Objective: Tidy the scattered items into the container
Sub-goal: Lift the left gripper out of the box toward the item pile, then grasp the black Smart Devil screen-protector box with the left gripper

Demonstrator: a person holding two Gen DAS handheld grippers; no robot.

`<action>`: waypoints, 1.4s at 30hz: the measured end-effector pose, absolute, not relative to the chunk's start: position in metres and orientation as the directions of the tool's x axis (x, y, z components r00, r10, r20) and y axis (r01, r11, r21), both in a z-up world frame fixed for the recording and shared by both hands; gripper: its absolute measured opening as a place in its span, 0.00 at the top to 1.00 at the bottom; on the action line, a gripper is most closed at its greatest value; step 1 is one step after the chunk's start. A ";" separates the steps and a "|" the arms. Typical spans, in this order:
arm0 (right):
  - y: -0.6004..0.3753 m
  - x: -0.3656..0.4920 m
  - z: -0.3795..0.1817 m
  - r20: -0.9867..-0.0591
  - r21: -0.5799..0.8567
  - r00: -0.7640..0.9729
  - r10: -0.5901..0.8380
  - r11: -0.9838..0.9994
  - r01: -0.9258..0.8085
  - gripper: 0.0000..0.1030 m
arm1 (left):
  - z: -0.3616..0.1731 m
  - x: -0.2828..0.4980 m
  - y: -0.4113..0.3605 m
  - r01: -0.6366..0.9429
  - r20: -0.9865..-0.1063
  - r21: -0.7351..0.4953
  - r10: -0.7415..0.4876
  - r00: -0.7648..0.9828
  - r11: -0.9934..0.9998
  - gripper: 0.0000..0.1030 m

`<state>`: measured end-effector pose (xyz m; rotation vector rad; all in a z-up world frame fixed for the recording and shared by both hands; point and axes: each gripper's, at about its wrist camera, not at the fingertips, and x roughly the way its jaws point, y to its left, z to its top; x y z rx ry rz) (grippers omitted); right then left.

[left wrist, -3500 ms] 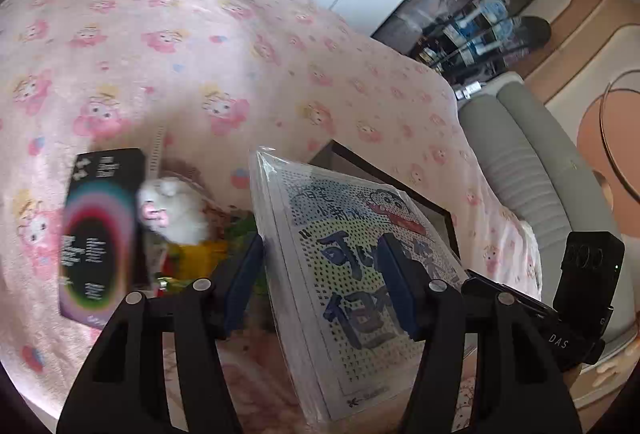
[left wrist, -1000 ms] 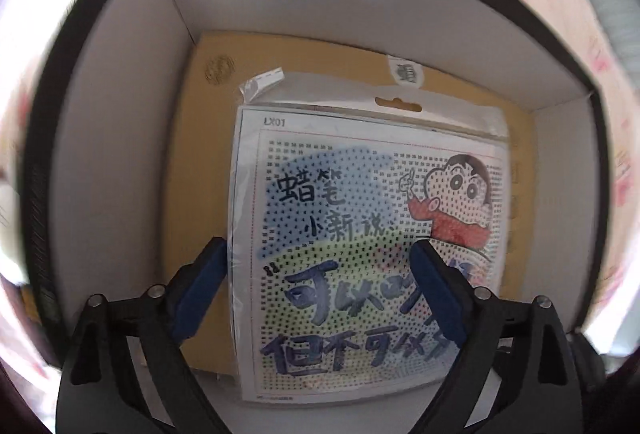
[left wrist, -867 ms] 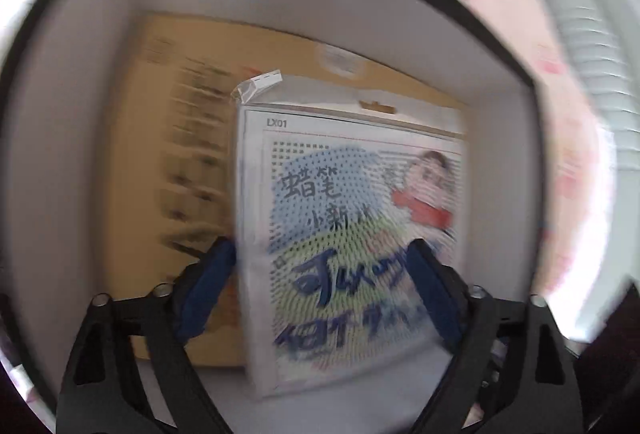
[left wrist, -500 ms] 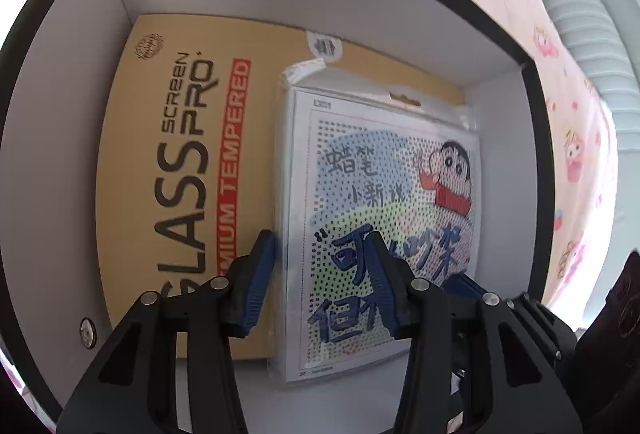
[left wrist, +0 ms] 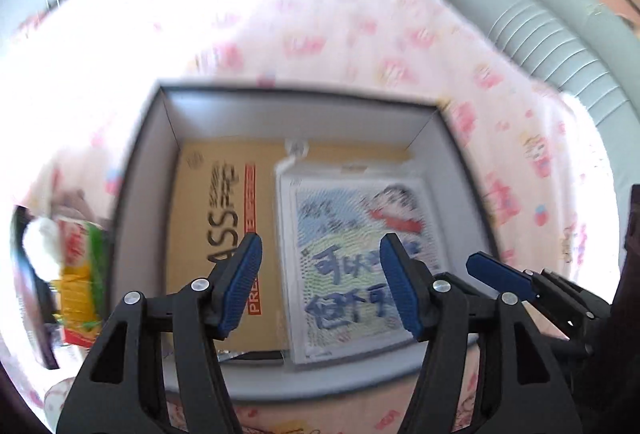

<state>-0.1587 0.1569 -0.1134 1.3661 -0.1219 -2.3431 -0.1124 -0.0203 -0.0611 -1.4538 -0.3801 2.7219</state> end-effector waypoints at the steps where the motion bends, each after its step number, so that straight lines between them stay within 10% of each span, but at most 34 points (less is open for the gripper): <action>1: 0.165 -0.152 -0.107 -0.801 0.289 -0.452 -0.393 -0.914 0.283 0.60 | -0.053 -0.119 -0.019 0.066 -0.795 -0.234 0.151 -0.587 -0.970 0.33; 16: 0.191 -0.052 -0.040 -0.728 0.254 -0.610 -0.312 -0.950 0.183 0.60 | -0.006 -0.022 0.042 -0.107 -0.710 -0.285 0.285 -0.644 -0.952 0.29; 42: -0.111 -0.042 -0.102 -0.817 0.389 -0.093 -0.569 -0.663 0.639 0.61 | -0.136 0.087 -0.274 0.506 -0.757 -0.498 0.069 -0.650 -0.704 0.32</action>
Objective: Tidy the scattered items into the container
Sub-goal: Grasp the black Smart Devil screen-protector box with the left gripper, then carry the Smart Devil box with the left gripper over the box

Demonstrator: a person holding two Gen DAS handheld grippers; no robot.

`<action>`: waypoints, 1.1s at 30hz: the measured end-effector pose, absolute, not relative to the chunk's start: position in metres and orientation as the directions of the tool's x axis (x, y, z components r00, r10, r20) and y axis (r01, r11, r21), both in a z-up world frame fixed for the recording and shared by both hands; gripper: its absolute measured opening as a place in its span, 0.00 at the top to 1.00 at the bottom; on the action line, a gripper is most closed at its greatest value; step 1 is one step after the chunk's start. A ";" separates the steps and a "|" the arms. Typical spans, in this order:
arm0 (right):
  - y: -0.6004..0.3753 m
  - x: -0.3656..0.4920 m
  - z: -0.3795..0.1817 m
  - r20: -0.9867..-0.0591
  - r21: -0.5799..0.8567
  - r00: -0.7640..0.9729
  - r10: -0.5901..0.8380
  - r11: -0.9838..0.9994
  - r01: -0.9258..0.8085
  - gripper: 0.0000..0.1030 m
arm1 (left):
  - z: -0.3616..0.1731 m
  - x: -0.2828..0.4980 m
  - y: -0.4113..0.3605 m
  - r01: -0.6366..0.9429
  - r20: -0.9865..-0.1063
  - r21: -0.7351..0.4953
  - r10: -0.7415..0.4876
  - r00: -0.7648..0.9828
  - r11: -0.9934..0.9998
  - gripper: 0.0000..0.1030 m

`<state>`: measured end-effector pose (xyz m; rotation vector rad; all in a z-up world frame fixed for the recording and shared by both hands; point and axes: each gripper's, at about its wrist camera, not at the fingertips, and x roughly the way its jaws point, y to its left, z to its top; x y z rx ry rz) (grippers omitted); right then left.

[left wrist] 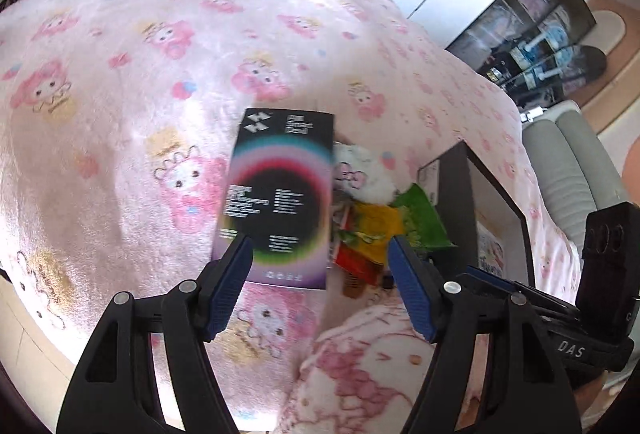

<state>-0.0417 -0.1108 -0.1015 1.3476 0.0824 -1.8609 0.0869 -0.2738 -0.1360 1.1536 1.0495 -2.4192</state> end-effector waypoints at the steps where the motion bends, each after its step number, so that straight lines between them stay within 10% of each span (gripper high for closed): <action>1: -0.118 -0.046 -0.106 -0.823 0.396 -0.072 -0.564 -0.659 0.639 0.61 | -0.146 0.086 -0.282 0.523 -0.762 -0.507 0.074 -0.643 -0.685 0.32; 17: -0.219 -0.096 -0.177 -0.887 0.429 0.180 -0.425 -0.616 0.660 0.61 | -0.260 0.053 -0.350 0.590 -0.716 -0.684 0.245 -0.653 -0.429 0.32; 33: -0.226 -0.096 -0.179 -0.865 0.451 0.169 -0.473 -0.582 0.677 0.65 | -0.233 0.047 -0.331 0.490 -0.632 -0.761 0.315 -0.708 -0.425 0.45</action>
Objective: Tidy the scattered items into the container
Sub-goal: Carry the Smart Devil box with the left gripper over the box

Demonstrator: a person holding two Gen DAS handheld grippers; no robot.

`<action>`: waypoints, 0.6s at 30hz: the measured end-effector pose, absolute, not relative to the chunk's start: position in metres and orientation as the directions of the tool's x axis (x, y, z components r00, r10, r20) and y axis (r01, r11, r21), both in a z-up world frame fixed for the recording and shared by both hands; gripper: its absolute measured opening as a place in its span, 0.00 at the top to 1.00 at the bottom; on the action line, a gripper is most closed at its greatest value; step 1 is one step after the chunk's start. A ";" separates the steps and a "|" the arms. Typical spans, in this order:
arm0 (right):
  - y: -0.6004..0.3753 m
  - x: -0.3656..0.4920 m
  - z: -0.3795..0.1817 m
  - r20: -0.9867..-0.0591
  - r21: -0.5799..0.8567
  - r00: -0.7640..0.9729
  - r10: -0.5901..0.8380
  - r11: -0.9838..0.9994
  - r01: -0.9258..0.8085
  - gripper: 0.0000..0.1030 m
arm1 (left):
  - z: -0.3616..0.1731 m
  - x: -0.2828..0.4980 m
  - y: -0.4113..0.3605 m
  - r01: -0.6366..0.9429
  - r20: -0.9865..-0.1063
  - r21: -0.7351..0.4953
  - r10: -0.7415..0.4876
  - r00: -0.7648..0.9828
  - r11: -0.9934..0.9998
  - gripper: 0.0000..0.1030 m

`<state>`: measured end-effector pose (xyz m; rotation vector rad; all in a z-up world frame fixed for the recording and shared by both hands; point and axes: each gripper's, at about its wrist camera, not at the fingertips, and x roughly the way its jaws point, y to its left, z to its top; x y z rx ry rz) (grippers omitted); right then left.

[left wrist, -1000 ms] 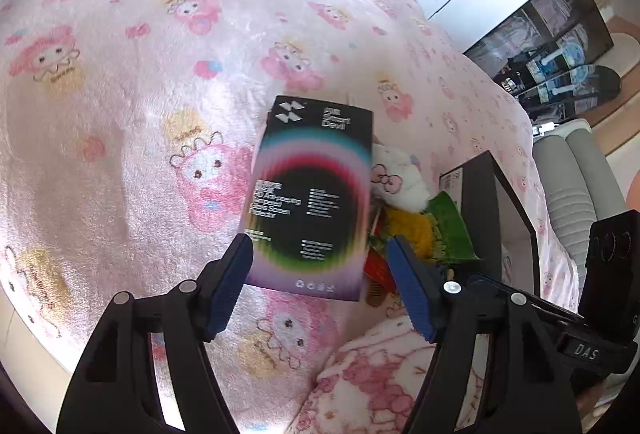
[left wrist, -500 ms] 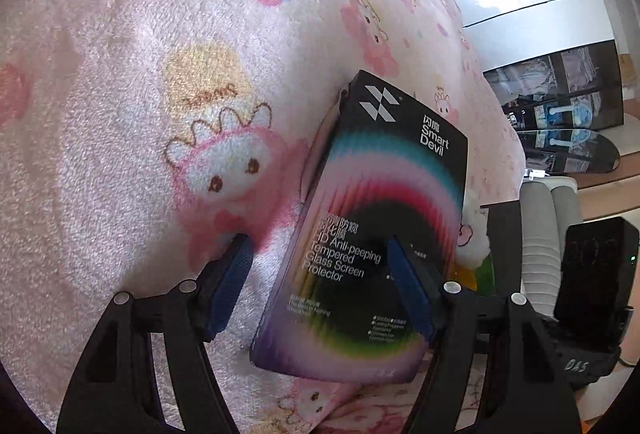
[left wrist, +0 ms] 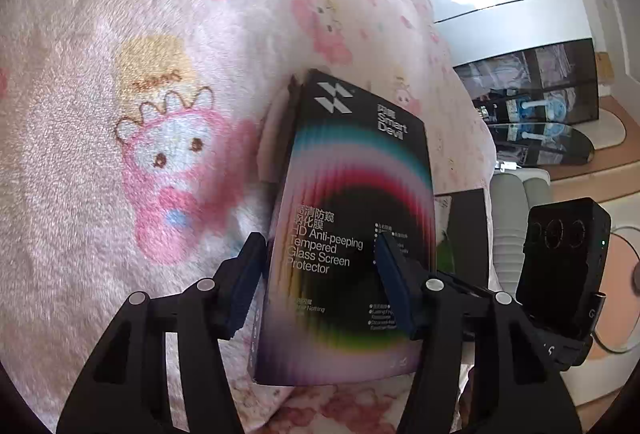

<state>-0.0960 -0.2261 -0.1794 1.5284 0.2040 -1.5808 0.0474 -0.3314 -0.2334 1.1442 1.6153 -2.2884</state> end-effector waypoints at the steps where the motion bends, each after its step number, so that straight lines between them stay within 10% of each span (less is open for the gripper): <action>1: -0.216 -0.095 -0.171 -0.849 0.466 0.155 -0.505 -0.577 0.671 0.65 | -0.223 0.049 -0.326 0.466 -0.618 -0.770 0.326 -0.716 -0.435 0.46; 18: 0.045 -0.055 -0.043 -0.671 0.537 -0.208 -0.712 -0.660 0.525 0.69 | -0.098 -0.014 -0.105 0.070 -0.503 -0.795 0.590 -0.632 -0.602 0.46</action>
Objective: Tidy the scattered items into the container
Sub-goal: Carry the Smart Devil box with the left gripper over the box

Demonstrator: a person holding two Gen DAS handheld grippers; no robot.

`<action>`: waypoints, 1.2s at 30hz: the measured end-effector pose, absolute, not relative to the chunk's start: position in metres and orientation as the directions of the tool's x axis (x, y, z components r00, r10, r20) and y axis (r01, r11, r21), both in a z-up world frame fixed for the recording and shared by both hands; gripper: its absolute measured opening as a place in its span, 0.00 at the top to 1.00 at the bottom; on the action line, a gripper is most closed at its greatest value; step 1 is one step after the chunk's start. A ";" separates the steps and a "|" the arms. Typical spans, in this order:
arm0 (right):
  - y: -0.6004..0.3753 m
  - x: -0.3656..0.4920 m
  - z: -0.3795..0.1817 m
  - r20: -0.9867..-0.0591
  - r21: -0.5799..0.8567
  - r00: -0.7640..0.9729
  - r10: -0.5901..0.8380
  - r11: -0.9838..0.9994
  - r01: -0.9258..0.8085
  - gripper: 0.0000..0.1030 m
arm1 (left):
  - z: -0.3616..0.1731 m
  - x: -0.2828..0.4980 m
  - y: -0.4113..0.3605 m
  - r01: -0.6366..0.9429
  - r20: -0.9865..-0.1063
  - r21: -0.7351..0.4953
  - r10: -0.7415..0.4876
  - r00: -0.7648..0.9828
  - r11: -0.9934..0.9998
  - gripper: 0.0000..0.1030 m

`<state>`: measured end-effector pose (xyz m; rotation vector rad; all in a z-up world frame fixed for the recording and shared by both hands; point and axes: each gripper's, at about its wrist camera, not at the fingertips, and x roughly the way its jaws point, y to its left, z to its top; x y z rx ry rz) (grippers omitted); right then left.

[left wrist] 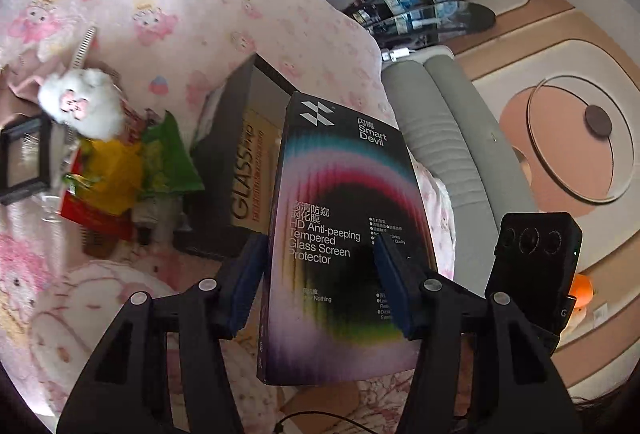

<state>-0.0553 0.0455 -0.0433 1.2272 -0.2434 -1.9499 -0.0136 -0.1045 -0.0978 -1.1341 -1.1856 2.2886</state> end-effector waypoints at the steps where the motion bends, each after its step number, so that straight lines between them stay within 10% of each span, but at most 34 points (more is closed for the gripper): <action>1: 0.059 -0.054 -0.044 -0.671 0.540 -0.223 -0.707 -0.672 0.507 0.69 | -0.098 -0.020 -0.094 0.065 -0.507 -0.796 0.604 -0.615 -0.602 0.46; 24: 0.130 -0.198 -0.142 -0.663 0.680 -0.038 -0.748 -0.623 0.386 0.68 | -0.154 -0.151 -0.038 0.271 -0.730 -0.666 0.533 -0.427 -0.695 0.46; 36: 0.135 -0.192 -0.168 -0.796 0.507 -0.106 -0.595 -0.753 0.420 0.67 | -0.160 -0.154 -0.012 0.282 -0.853 -0.482 0.369 -0.370 -0.830 0.49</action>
